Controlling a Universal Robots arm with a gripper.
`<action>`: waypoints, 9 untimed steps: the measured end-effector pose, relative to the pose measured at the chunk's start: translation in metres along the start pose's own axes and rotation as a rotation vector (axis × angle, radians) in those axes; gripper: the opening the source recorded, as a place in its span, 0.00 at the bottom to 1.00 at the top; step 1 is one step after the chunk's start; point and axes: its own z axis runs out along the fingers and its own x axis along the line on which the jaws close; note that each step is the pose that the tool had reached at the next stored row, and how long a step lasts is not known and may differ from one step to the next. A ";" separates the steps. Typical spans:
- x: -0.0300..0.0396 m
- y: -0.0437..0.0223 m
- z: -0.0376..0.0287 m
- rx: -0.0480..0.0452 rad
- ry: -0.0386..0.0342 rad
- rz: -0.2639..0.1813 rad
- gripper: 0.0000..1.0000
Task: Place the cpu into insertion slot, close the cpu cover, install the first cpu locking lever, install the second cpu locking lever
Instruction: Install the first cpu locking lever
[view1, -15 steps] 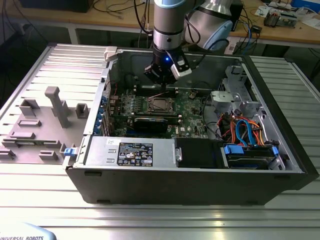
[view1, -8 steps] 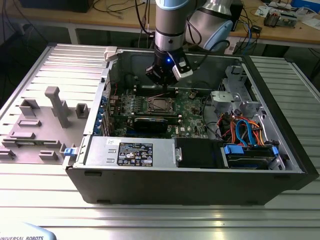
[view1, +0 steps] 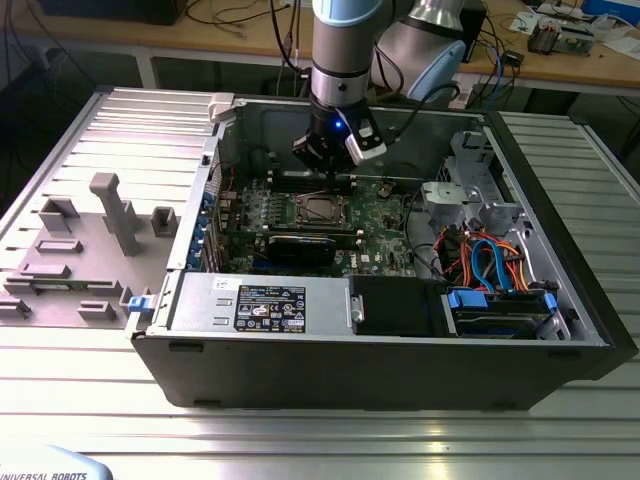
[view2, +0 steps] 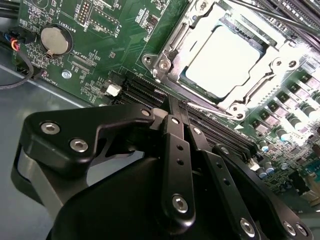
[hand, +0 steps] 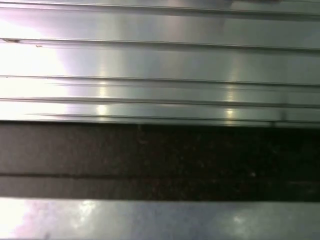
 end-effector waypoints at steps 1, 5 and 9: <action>-0.0001 -0.0001 0.0010 0.0000 0.0000 0.000 0.11; -0.0009 -0.0003 0.0038 0.0000 0.0000 0.000 0.11; -0.0024 -0.0005 0.0068 0.0000 0.0000 0.000 0.11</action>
